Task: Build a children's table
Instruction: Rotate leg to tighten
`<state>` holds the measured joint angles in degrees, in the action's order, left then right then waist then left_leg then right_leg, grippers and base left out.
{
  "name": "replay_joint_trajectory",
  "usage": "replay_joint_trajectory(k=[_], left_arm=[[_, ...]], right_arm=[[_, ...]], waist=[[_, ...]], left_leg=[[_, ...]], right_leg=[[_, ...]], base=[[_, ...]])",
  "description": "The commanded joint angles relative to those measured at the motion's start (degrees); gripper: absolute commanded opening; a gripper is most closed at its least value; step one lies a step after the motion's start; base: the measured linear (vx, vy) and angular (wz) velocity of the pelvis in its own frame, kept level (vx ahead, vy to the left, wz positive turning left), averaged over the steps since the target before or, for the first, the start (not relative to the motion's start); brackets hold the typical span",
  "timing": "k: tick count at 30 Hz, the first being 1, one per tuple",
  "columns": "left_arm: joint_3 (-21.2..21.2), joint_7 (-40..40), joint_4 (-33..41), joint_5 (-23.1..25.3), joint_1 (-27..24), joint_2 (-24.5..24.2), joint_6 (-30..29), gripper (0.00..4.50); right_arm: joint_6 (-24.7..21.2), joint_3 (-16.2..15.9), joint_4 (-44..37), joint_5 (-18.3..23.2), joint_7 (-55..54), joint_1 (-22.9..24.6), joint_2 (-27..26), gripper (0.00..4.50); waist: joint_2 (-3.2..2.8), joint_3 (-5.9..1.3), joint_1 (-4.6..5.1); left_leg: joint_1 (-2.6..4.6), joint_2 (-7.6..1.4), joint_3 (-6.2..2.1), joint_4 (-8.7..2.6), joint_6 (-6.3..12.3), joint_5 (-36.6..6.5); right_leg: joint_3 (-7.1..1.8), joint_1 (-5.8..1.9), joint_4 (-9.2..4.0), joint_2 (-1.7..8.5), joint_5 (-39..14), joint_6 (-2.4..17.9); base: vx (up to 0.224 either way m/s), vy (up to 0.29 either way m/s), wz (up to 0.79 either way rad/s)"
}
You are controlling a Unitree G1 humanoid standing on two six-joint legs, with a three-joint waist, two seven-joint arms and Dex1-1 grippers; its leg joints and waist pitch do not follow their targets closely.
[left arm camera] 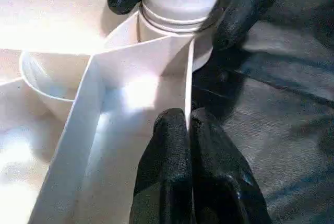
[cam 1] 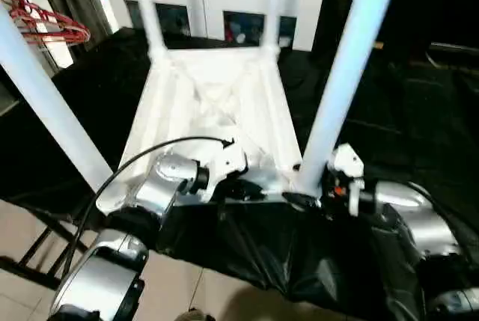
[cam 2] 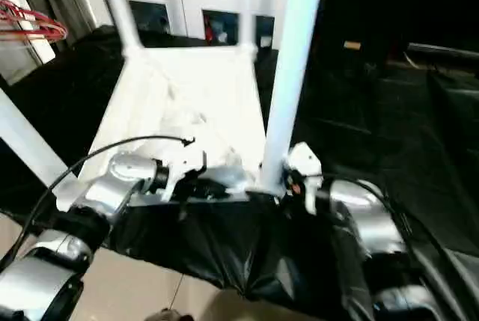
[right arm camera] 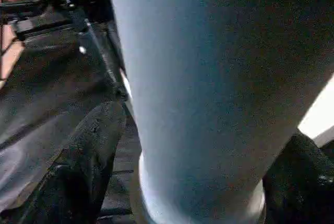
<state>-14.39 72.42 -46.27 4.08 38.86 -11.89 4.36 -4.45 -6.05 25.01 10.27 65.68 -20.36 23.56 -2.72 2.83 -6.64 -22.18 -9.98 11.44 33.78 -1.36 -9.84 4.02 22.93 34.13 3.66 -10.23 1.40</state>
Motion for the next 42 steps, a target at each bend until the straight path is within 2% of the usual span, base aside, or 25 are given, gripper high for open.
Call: replay_joint_trajectory(k=[1,12,21,24,26,27,28,29,30,31,32,33,34,36,39,41,42], left_arm=[[0.42,-0.32,2.3,-2.18,0.79,0.56,0.73,0.0],[0.3,0.97,2.68,-2.42,0.52,0.3,0.53,0.0],[0.51,0.09,2.85,-2.4,0.13,0.54,0.73,0.0],[1.43,-5.86,0.87,-1.43,1.18,2.15,0.85,0.0],[1.69,-7.7,0.15,-1.09,1.69,2.74,0.74,0.0],[1.88,-10.81,-0.97,-0.34,2.57,3.67,0.52,0.0],[1.91,-11.72,-1.3,-0.12,2.83,3.96,0.46,0.0],[2.08,-15.26,-2.61,0.66,3.94,5.25,0.0,0.0],[2.27,-18.22,-3.51,1.1,4.81,6.54,-0.49,0.0],[2.27,-18.22,-3.51,1.1,4.81,6.54,-0.49,0.0],[2.4,-19.94,-4.01,1.31,5.33,7.34,-0.8,0.0],[2.6,-23.0,-4.94,1.49,6.2,9.01,-1.29,0.0],[2.63,-23.6,-5.11,1.53,6.36,9.33,-1.38,0.0],[2.25,-25.4,-5.4,1.71,6.67,11.27,-1.43,0.0],[2.08,-25.36,-5.68,1.66,6.65,11.87,-1.08,0.0],[1.73,-23.86,-5.48,1.42,6.19,11.92,-0.02,0.0],[1.42,-22.51,-4.96,1.09,5.74,11.57,0.4,0.0]], right_arm=[[-1.58,-3.63,-2.34,1.26,4.78,0.96,-0.41,3.44],[-3.81,-4.78,-4.51,1.39,6.83,1.8,0.86,2.66],[-3.15,-5.05,-4.47,0.77,5.64,2.47,0.37,2.61],[-1.41,-3.31,0.44,-2.72,-5.42,0.57,-3.27,2.61],[-1.13,-2.75,2.22,-3.93,-9.32,-0.25,-4.41,2.6],[-0.87,-1.81,4.7,-5.23,-14.95,-1.53,-6.12,2.59],[-0.88,-1.48,5.39,-5.44,-16.47,-1.91,-6.64,2.59],[-1.17,-0.13,7.94,-5.99,-22.38,-3.38,-8.9,2.59],[-1.69,0.74,9.57,-6.46,-27.21,-4.38,-10.76,2.59],[-1.69,0.74,9.57,-6.46,-27.21,-4.38,-10.76,2.59],[-2.07,1.23,10.46,-6.72,-30.05,-4.95,-11.88,2.59],[-1.69,1.89,12.81,-7.65,-35.55,-6.2,-14.02,2.59],[-1.51,2.0,13.26,-7.87,-36.64,-6.44,-14.43,2.59],[-0.5,2.53,16.12,-8.78,-41.96,-8.17,-17.08,2.59],[0.61,2.91,17.23,-8.77,-42.99,-8.88,-18.08,2.59],[0.78,4.13,17.71,-6.81,-41.52,-9.61,-19.29,3.14],[0.11,4.55,17.73,-5.65,-40.46,-9.86,-19.59,3.14]], waist=[[1.16,-3.77,0.05],[1.21,-3.87,-0.23],[1.26,-3.89,-0.27],[1.2,-3.83,-0.04],[1.27,-3.53,0.84],[1.21,-3.49,0.91],[1.19,-3.4,1.36],[1.2,-3.29,1.97],[1.16,-3.37,2.17],[1.13,-3.35,2.38],[1.2,-3.36,2.42],[1.05,-3.35,2.48],[1.03,-3.36,2.56],[0.99,-3.54,2.82],[0.96,-3.72,2.81],[0.98,-3.86,2.79],[0.99,-3.78,2.8]], left_leg=[[1.22,-3.93,-1.78,-3.5,5.5,-11.12],[1.2,-3.93,-1.79,-3.38,5.65,-9.84],[1.15,-3.86,-1.76,-3.31,5.63,-9.61],[1.1,-3.8,-1.79,-3.37,5.16,-9.82],[1.18,-3.53,-1.97,-3.71,3.46,-12.55],[1.28,-3.57,-2.09,-3.78,3.12,-13.09],[1.6,-3.6,-2.04,-3.83,2.53,-14.41],[1.67,-3.5,-2.15,-3.98,1.77,-15.84],[1.64,-3.45,-2.24,-3.97,1.32,-15.81],[1.65,-3.42,-2.26,-4.02,1.16,-16.05],[1.61,-3.39,-2.34,-4.05,1.18,-15.99],[1.75,-3.46,-2.27,-4.05,1.28,-16.22],[1.88,-3.4,-2.18,-3.97,1.32,-16.44],[1.59,-3.26,-2.12,-3.87,1.65,-15.09],[1.49,-3.31,-1.98,-3.71,2.64,-13.67],[1.27,-3.25,-1.89,-3.58,3.84,-12.12],[1.26,-3.21,-1.83,-3.55,4.29,-12.11]], right_leg=[[-2.78,-2.61,-4.58,5.57,-15.79,10.64],[-2.71,-2.6,-4.39,5.56,-14.59,10.63],[-2.71,-2.62,-4.36,5.56,-14.41,10.59],[-2.68,-2.44,-4.4,5.52,-14.93,10.55],[-2.51,-2.51,-4.95,5.57,-19.59,9.7],[-2.49,-2.54,-5.08,5.63,-20.61,9.44],[-2.57,-2.17,-5.22,5.49,-21.62,9.43],[-2.56,-2.17,-5.4,5.44,-23.04,9.34],[-2.66,-2.24,-5.44,5.63,-23.36,9.13],[-2.61,-2.22,-5.42,5.55,-23.35,9.15],[-2.56,-2.36,-5.51,5.58,-23.36,8.96],[-2.68,-2.17,-5.53,5.59,-22.88,9.03],[-2.73,-2.04,-5.63,5.55,-22.72,9.15],[-2.83,-2.3,-5.41,5.61,-20.15,9.63],[-2.92,-2.46,-5.03,5.55,-16.3,10.52],[-2.86,-2.71,-4.72,5.56,-13.56,11.22],[-2.87,-2.7,-4.81,5.56,-13.7,11.33]], base=[[0.0,0.0,0.0],[0.0,0.0,0.0],[0.0,0.0,0.0],[0.0,0.0,0.0],[0.0,0.0,0.0],[0.0,0.0,0.0],[0.0,0.0,0.0],[0.0,0.0,0.0],[0.0,0.0,0.0],[0.0,0.0,0.0],[0.0,0.0,0.0],[0.0,0.0,0.0],[0.0,0.0,0.0],[0.0,0.0,0.0],[0.0,0.0,0.0],[0.0,0.0,0.0],[0.0,0.0,0.0]])
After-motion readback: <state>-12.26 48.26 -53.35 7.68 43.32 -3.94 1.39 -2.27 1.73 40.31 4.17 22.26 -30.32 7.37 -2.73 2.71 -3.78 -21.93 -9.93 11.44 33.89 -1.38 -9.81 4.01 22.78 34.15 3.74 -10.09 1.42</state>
